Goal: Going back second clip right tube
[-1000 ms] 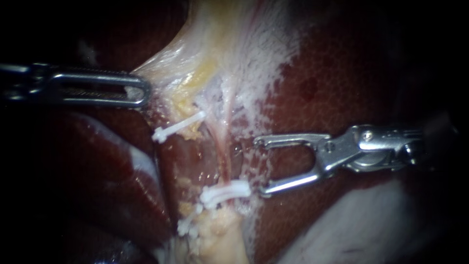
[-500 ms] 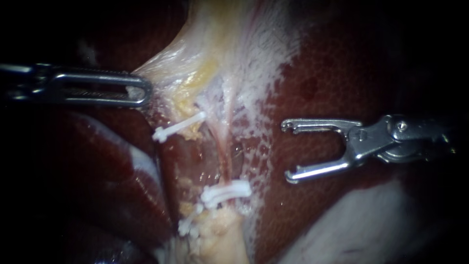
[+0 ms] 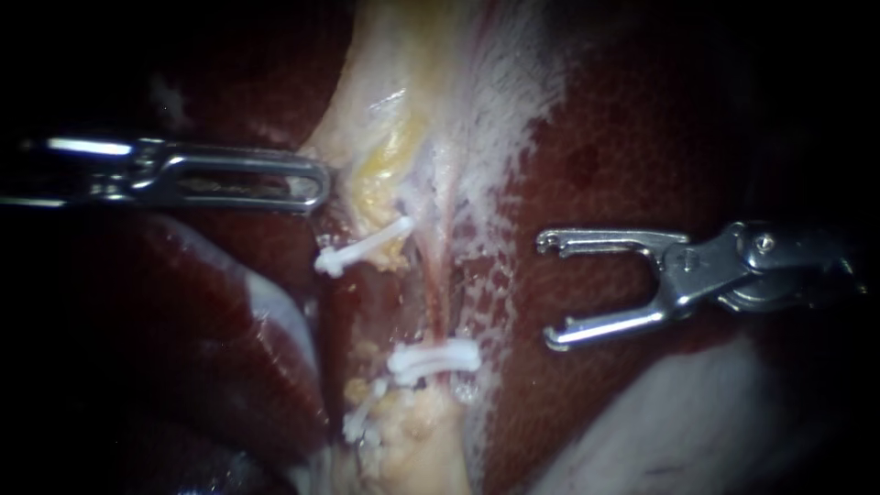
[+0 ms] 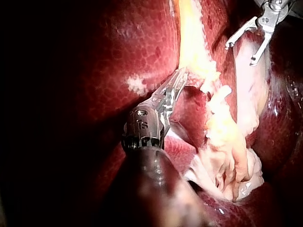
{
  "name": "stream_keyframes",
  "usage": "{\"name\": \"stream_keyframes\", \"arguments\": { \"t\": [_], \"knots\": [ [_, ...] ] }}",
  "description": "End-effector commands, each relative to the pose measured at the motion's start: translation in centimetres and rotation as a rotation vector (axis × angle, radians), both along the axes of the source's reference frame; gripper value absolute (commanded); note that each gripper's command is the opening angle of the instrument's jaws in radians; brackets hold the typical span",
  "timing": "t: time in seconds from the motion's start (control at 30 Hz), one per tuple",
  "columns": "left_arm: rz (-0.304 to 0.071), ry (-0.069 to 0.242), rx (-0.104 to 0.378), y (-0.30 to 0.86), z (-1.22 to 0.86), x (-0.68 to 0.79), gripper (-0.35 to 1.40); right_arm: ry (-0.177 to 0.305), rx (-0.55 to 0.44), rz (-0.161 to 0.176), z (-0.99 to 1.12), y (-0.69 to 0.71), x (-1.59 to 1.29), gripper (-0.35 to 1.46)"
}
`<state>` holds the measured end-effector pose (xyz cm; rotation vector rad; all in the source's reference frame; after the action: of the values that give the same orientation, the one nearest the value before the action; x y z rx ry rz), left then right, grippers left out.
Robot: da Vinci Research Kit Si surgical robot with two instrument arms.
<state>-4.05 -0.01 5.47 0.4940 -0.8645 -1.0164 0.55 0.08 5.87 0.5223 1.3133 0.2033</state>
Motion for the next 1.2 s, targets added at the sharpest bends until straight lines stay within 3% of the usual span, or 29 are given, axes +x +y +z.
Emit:
{"name": "stream_keyframes", "arguments": {
  "t": [0.03,0.4,1.2],
  "knots": [
    [0.007,-0.002,0.002,-0.03,0.02,-0.04,-0.35,0.000,0.000,0.001,0.00,0.00,0.01,0.60],
    [0.018,-0.009,0.002,-0.11,-0.05,-0.16,-0.35,0.000,0.000,0.001,0.00,0.00,0.01,0.60],
    [0.022,-0.008,0.002,-0.11,-0.02,-0.17,-0.35,0.000,-0.001,0.001,-0.02,-0.03,0.01,0.60]
  ]
}}
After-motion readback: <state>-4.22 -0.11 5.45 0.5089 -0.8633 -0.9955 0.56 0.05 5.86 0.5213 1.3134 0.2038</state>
